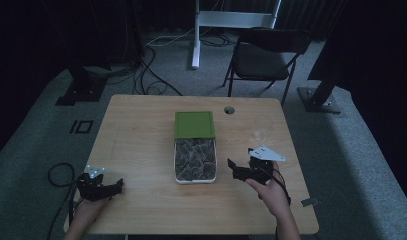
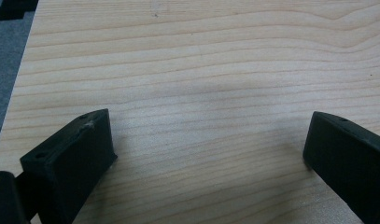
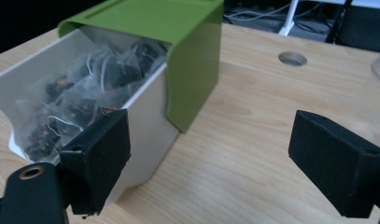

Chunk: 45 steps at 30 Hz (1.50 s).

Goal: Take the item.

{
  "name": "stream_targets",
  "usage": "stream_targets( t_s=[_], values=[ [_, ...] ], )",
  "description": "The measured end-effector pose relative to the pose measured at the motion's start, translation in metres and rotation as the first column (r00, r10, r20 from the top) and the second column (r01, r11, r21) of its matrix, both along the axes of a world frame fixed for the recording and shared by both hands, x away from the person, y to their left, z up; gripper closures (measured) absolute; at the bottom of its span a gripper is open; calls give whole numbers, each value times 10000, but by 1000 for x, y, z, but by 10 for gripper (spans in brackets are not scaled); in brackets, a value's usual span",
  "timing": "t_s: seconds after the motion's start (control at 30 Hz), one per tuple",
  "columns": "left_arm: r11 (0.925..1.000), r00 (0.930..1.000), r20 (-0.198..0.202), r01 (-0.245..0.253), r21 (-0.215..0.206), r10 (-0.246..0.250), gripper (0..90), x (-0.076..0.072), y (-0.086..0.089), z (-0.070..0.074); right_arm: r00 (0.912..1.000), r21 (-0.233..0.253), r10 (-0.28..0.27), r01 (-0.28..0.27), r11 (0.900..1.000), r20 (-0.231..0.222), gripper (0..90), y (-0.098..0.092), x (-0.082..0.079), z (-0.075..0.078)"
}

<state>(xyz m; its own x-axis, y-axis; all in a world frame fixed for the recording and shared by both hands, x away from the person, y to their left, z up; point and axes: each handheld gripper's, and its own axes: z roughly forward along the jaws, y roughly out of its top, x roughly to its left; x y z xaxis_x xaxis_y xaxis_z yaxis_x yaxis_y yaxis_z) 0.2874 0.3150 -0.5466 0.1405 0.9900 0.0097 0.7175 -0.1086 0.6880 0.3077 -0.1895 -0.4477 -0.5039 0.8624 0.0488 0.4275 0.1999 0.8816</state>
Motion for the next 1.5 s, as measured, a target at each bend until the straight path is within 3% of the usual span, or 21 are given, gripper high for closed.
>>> stream_targets(
  t_s=[0.2, 0.3, 0.63, 0.8, 1.37, 1.43, 1.5],
  values=[
    [10000, 10000, -1, 1, -1, -1, 23, 0, 0, 0, 9991, -96, 346, -343, 9994, 251, 130, 9, 2, 8],
    [10000, 10000, 1, 1, 2, -1, 23, 0, 0, 0, 9960, -492, 808, -790, 9957, 374, 134, 14, 5, 9],
    [10000, 10000, 0, 1, 0, -1, 23, 0, 0, 0, 9905, -311, 1295, -1282, 9913, 468, 139, 34, 9, 10],
    [10000, 10000, 0, 1, 0, -1, 23, 0, 0, 0, 9850, -415, 1704, -1691, 9847, 283, 140, 44, 14, 11],
    [10000, 10000, 10, -19, -19, 19, 23, 0, 0, 0, 9721, -576, 2324, -2305, 9714, 301, 171, 71, 30, 11],
    [10000, 10000, 11, -22, -24, 22, 23, 0, 0, 0, 9694, -615, 2427, -2402, 9688, 366, 232, 73, 35, 10],
    [10000, 10000, 10, -11, -15, 11, 23, 0, 0, 0, 9638, -502, 2654, -2639, 9632, 241, 233, 75, 38, 10]
  ],
)
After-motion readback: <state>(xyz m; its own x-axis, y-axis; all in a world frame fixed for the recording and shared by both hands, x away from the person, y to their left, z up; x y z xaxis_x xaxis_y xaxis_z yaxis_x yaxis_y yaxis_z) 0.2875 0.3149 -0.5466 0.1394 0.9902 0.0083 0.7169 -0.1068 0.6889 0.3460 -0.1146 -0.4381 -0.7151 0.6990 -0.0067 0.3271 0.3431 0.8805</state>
